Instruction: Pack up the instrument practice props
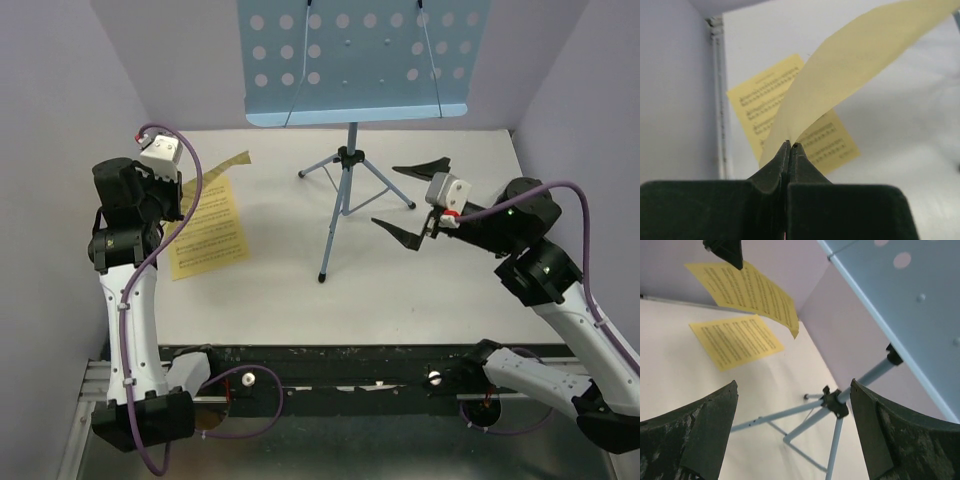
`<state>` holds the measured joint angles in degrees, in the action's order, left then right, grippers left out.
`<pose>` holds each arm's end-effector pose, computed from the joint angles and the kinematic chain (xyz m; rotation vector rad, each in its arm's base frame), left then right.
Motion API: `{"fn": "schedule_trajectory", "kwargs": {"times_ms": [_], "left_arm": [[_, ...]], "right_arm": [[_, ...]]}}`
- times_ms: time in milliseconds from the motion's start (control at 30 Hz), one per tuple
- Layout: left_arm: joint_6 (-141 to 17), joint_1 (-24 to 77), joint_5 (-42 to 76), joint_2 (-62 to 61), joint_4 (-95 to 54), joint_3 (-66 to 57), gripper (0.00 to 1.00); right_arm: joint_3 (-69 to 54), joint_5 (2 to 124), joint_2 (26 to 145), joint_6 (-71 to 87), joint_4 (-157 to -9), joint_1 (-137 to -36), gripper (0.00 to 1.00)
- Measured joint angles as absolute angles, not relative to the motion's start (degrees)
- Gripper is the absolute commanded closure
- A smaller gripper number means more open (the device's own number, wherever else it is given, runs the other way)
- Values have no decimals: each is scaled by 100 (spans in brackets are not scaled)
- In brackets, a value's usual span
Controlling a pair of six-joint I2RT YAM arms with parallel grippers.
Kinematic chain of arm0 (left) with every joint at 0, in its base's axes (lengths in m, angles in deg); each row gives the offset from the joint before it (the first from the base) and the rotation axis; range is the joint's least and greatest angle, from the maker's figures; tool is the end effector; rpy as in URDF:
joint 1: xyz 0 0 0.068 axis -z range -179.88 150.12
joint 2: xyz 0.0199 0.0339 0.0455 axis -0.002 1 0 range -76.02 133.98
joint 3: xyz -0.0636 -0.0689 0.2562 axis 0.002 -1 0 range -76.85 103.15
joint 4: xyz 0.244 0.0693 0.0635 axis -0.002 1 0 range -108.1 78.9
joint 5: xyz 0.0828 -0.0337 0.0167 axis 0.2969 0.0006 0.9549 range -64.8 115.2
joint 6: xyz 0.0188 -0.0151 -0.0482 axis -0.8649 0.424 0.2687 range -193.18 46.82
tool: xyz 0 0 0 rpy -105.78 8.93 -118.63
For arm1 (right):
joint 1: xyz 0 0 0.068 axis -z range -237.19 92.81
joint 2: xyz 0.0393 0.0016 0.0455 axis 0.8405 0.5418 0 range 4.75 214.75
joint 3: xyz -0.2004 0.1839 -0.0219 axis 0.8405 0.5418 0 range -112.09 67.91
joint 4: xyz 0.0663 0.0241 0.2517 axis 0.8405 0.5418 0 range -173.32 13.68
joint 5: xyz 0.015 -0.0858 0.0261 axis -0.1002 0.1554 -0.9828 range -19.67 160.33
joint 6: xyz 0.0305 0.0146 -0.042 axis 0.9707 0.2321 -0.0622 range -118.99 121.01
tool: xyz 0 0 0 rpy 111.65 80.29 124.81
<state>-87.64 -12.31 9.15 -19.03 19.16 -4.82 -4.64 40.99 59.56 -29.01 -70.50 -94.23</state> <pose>0.1950 0.0329 0.4155 0.2174 1.9308 0.0367 0.1391 0.1268 0.4701 -1.1506 0.9845 0.4776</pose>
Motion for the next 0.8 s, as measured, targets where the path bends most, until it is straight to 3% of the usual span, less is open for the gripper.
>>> {"fn": "schedule_trajectory", "kwargs": {"times_ms": [367, 567, 800], "left_arm": [[-6064, -1240, -1352, -939, 1850, -562, 100], [-4834, -1548, -1426, -172, 1232, -608, 100], [-4681, -1865, -1112, 119, 757, -1406, 100]], "right_arm": [[620, 5349, 5740, -2753, -6331, -9423, 0], [633, 5552, 5882, -2849, -6067, -9423, 0], [646, 5703, 5879, -2856, -5892, -9423, 0]]}}
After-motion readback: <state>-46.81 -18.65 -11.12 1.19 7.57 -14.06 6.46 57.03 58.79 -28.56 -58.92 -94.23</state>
